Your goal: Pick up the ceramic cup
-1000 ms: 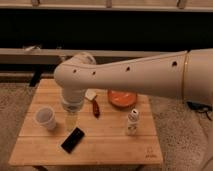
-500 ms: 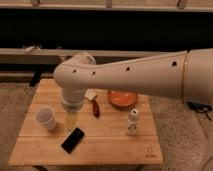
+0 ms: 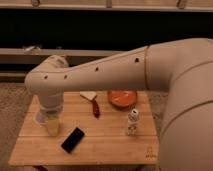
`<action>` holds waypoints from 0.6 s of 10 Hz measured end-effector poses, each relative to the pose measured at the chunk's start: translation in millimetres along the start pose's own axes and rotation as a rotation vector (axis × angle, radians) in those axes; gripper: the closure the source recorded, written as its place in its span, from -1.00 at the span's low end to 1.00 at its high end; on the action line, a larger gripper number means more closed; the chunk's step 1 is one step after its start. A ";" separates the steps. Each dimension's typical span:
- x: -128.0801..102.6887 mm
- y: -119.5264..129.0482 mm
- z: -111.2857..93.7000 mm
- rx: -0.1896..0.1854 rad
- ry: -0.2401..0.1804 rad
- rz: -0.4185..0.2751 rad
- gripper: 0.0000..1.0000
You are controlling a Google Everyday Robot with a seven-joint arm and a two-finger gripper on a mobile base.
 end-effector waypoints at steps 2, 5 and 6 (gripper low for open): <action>-37.1 -5.8 21.8 -0.021 -0.022 -0.080 -0.60; -50.7 -12.5 62.5 -0.064 -0.039 -0.105 -0.60; -50.8 -15.7 77.1 -0.080 -0.038 -0.100 -0.60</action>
